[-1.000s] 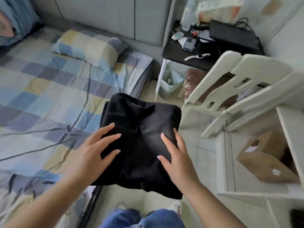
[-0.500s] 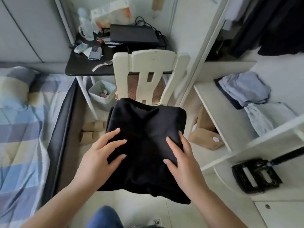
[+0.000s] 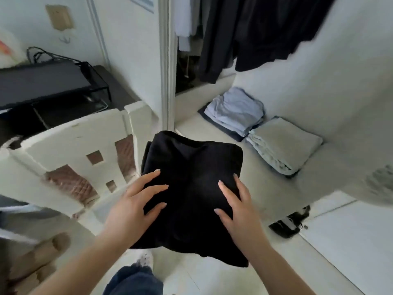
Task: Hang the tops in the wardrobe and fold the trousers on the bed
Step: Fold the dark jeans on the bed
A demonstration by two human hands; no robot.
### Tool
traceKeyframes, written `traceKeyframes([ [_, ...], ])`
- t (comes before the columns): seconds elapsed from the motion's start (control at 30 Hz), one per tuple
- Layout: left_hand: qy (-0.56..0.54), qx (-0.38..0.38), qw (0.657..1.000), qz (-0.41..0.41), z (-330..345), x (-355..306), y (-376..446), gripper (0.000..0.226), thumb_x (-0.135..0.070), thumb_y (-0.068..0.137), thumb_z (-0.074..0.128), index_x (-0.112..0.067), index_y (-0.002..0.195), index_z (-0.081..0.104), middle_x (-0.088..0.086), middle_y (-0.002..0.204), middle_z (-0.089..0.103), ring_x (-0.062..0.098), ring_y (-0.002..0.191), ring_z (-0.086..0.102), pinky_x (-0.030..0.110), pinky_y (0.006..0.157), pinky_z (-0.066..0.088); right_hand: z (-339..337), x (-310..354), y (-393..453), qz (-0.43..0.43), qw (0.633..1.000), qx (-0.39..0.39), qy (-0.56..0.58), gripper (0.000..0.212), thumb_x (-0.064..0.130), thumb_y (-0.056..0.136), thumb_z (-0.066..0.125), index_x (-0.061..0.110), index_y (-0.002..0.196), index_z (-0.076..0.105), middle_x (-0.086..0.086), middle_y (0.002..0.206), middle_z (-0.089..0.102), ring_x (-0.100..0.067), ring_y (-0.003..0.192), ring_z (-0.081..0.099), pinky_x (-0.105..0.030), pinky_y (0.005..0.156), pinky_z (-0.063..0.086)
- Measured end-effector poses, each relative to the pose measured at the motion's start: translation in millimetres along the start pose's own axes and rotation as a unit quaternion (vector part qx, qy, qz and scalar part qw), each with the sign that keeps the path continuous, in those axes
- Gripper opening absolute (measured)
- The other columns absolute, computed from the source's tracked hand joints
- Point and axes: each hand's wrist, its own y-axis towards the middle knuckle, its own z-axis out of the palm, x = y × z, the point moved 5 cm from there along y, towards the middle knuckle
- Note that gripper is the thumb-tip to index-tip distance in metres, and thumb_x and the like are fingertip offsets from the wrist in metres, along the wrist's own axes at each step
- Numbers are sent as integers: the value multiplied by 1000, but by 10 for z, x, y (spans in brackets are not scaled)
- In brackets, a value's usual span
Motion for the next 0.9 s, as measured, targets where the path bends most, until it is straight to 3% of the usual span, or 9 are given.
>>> traceKeyframes([
  [0.13, -45, 47, 996, 59, 100, 102, 890, 39, -14, 73, 81, -20, 109, 71, -4, 138, 51, 21, 116, 61, 42, 91, 53, -190, -100, 424, 70, 996, -57, -5, 67, 36, 90, 59, 60, 135, 16, 32, 145, -5, 18, 126, 8, 0, 90, 24],
  [0.23, -61, 78, 990, 101, 230, 85, 1400, 37, -12, 73, 81, -17, 108, 72, -2, 137, 52, 21, 115, 61, 42, 86, 56, -307, -234, 612, 123, 989, -83, -9, 64, 34, 91, 59, 50, 142, 24, 27, 151, 0, 7, 136, 12, -6, 100, 21],
  [0.37, -84, 119, 977, 153, 583, -2, 2006, 38, -9, 72, 82, -15, 108, 72, 1, 136, 53, 23, 115, 60, 42, 91, 53, -456, -525, 874, 173, 979, -108, -14, 64, 30, 91, 60, 44, 144, 27, 28, 147, -2, -3, 142, 16, -17, 107, 25],
  [0.57, -102, 170, 957, 213, 1374, -343, 2941, 39, -1, 75, 77, -15, 110, 71, 4, 138, 49, 29, 117, 58, 46, 96, 49, -771, -1237, 1342, 230, 959, -165, -29, 62, 21, 91, 62, 39, 143, 35, 21, 155, 3, 15, 125, 15, 5, 92, 18],
  [0.67, -102, 192, 948, 233, 1784, -517, 3439, 39, -2, 77, 75, -18, 112, 70, -1, 140, 47, 25, 118, 58, 39, 96, 50, -915, -1640, 1634, 260, 948, -185, -16, 60, 16, 90, 62, 35, 142, 38, 24, 150, 3, 12, 129, 18, 1, 96, 18],
  [0.77, -95, 205, 940, 254, 2242, -738, 4008, 39, -3, 78, 74, -19, 113, 69, -4, 139, 48, 21, 119, 57, 29, 96, 47, -1040, -2088, 1945, 292, 929, -229, 8, 59, 12, 90, 62, 30, 142, 40, 21, 149, 7, 22, 127, 8, 7, 96, 12],
  [0.9, -88, 236, 924, 289, 2927, -1013, 4582, 36, -1, 77, 74, -14, 110, 70, 5, 138, 52, 23, 120, 57, 29, 94, 47, -1197, -2797, 2286, 355, 895, -268, 22, 53, 15, 92, 59, 32, 140, 44, 13, 156, 17, -5, 139, 28, -19, 109, 30],
])
